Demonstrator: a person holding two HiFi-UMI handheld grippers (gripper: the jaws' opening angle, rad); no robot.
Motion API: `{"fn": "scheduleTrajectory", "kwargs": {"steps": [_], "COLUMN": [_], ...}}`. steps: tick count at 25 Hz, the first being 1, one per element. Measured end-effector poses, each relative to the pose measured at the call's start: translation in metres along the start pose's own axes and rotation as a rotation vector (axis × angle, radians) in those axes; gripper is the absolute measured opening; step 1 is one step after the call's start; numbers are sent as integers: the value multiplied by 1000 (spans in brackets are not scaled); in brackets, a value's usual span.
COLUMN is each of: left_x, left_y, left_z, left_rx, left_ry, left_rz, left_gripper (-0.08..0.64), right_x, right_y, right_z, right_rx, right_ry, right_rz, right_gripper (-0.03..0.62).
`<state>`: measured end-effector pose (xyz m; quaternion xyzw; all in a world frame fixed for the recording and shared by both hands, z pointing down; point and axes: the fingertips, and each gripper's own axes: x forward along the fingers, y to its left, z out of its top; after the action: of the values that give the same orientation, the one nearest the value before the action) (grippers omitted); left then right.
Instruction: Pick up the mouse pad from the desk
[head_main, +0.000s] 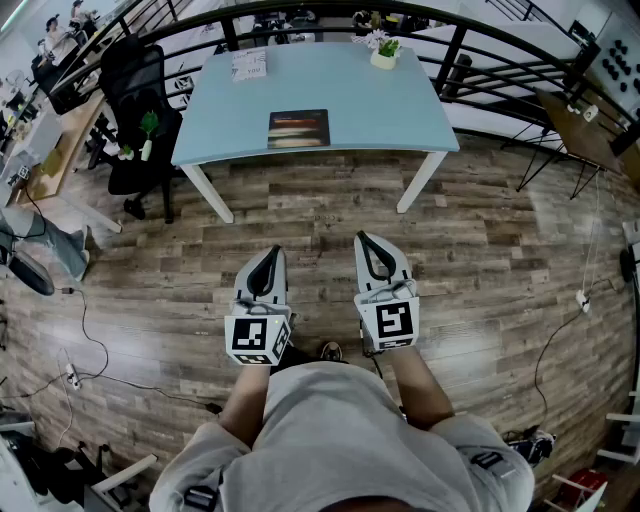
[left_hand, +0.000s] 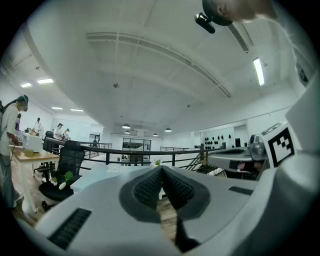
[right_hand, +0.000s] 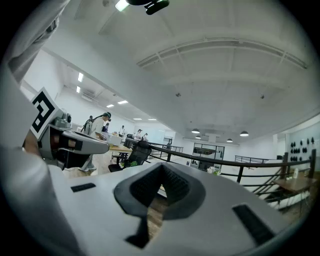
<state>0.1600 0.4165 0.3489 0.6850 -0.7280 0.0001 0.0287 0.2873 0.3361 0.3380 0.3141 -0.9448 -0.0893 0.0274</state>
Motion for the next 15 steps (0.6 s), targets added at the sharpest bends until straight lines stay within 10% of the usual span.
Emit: {"fn": "scheduleTrajectory", "kwargs": {"steps": [15], "left_x": [-5], "left_y": [-21], "left_z": [-32], "left_rx": [54], "left_ry": [127], "left_rz": [-11], "left_gripper": [14], "right_x": [-13], "right_y": [19], "right_z": [-22], "right_rx": [-48], "right_ry": [83], "right_rz": [86], "right_gripper": [20]}}
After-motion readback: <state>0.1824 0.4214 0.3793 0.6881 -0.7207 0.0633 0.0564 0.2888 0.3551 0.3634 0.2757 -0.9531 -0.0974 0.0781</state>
